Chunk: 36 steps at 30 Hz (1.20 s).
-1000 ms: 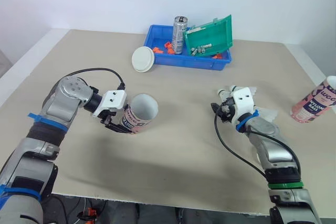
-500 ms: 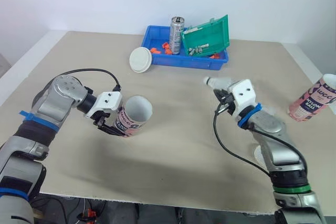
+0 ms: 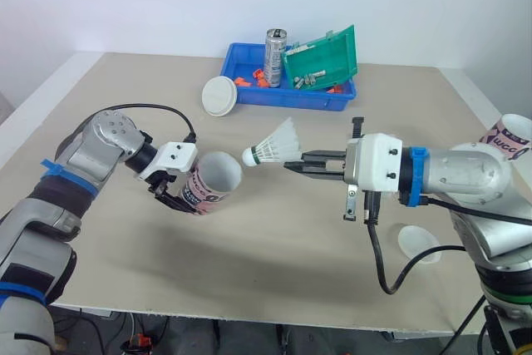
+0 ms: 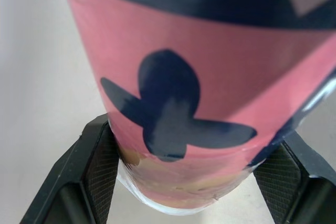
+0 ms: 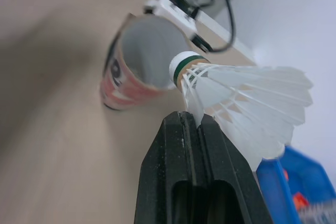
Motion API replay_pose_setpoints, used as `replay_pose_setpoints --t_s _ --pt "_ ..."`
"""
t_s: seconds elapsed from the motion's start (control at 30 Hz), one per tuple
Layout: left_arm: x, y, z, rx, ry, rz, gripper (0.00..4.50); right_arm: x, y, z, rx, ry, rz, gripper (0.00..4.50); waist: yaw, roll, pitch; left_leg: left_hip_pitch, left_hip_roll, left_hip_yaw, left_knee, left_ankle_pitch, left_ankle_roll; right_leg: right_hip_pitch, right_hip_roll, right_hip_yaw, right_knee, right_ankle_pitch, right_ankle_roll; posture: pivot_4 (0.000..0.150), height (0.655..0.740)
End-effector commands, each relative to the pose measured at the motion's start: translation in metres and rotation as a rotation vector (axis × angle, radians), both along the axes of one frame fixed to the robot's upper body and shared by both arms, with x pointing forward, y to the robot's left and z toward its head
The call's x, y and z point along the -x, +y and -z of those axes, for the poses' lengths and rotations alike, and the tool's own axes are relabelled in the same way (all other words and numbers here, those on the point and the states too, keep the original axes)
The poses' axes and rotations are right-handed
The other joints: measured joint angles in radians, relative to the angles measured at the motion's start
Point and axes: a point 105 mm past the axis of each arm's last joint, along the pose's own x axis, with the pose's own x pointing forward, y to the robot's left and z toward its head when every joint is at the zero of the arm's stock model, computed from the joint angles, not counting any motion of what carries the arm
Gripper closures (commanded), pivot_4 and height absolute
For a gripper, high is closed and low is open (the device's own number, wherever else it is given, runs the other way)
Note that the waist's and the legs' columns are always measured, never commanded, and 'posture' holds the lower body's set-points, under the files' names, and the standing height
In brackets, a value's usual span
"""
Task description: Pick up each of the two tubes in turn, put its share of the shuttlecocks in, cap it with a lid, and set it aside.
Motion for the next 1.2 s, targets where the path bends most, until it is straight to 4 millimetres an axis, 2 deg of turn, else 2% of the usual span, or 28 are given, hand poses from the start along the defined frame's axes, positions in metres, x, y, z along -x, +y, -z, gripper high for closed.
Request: replay_pose_setpoints --t_s 0.03,0.33,0.47,0.57,0.67,0.77,0.87,0.97,1.0,1.07,1.13,1.2 --pt "-0.003 0.009 0.001 -0.067 -0.002 -0.017 1.13 -0.002 0.011 -0.003 0.041 -0.054 -0.051 4.44 0.001 0.000 0.000 0.000 0.000 0.000 0.000 0.000 0.000 0.000 0.000 0.000 0.000 0.000 0.000 0.150 0.7061" --pt "-0.009 0.006 -0.005 -0.095 -0.015 -0.003 1.13 -0.010 0.032 0.013 0.134 -0.060 -0.131 4.44 0.001 0.000 0.000 -0.002 0.000 0.000 -0.001 0.000 0.000 -0.002 0.001 0.000 0.000 -0.001 0.001 0.150 0.7061" --pt "-0.009 -0.005 -0.008 -0.072 -0.015 0.026 1.13 -0.014 0.037 0.012 0.150 -0.043 -0.134 3.19 0.002 0.000 0.000 -0.003 0.000 0.000 -0.001 0.000 0.000 -0.002 0.001 0.000 0.000 -0.001 0.000 0.150 0.7061" --pt "-0.008 -0.011 -0.010 -0.059 -0.015 0.040 1.13 -0.010 0.037 0.003 0.115 -0.043 -0.155 1.80 0.002 0.000 0.000 -0.003 0.000 0.000 0.000 0.000 0.000 -0.003 0.000 0.000 0.000 -0.001 0.001 0.150 0.7061" --pt "-0.009 -0.013 -0.011 -0.058 -0.015 0.045 1.13 -0.003 0.031 -0.008 0.038 0.009 -0.172 1.80 0.006 0.000 0.000 -0.004 0.000 0.000 0.000 0.000 0.000 -0.002 0.000 0.000 0.000 -0.002 0.002 0.150 0.7061" --pt "-0.010 -0.011 -0.008 -0.069 -0.016 0.043 1.13 -0.013 0.003 -0.021 -0.112 0.080 -0.053 1.80 0.016 -0.001 0.001 -0.005 0.000 0.000 0.000 0.000 0.000 -0.002 0.000 0.000 0.000 -0.002 0.002 0.150 0.7061" --pt "-0.008 -0.010 -0.007 -0.068 -0.012 0.041 1.13 -0.024 -0.032 -0.018 -0.240 0.132 0.122 1.80 0.024 -0.003 0.000 -0.006 -0.001 -0.001 0.000 -0.001 -0.001 -0.002 0.000 0.000 0.000 -0.002 0.002 0.150 0.7061" --pt "-0.006 -0.007 -0.006 -0.066 -0.004 0.033 1.13 -0.028 -0.082 -0.003 -0.365 0.171 0.368 1.80 0.024 -0.003 0.001 -0.006 -0.001 -0.001 -0.001 -0.001 -0.001 -0.002 0.000 0.000 0.000 -0.002 0.002 0.150 0.7061" --pt "-0.005 -0.005 -0.006 -0.067 -0.002 0.031 1.13 -0.026 -0.092 0.001 -0.387 0.177 0.422 1.80 0.024 -0.003 0.001 -0.006 -0.001 -0.002 -0.001 -0.001 -0.001 -0.002 0.000 -0.001 0.000 -0.002 0.002 0.150 0.7061" --pt "-0.004 -0.003 -0.005 -0.070 0.000 0.025 1.13 -0.021 -0.126 0.011 -0.445 0.197 0.576 1.80 0.024 -0.002 0.001 -0.006 -0.001 -0.002 -0.002 -0.001 -0.001 -0.003 0.000 -0.001 0.000 -0.002 0.003 0.150 0.7061" --pt "-0.004 -0.001 -0.005 -0.071 0.000 0.023 1.13 -0.015 -0.144 0.018 -0.460 0.210 0.660 1.80 0.021 -0.002 0.001 -0.005 -0.001 -0.002 -0.003 -0.001 -0.001 -0.003 0.000 -0.001 0.000 -0.002 0.004 0.150 0.7061" --pt "-0.003 -0.001 -0.005 -0.070 0.001 0.024 1.13 -0.007 -0.172 0.032 -0.460 0.240 0.789 1.80 0.020 -0.002 0.001 -0.004 -0.001 -0.002 -0.003 -0.001 0.000 -0.002 0.001 -0.001 0.000 -0.004 0.006 0.150 0.7061"
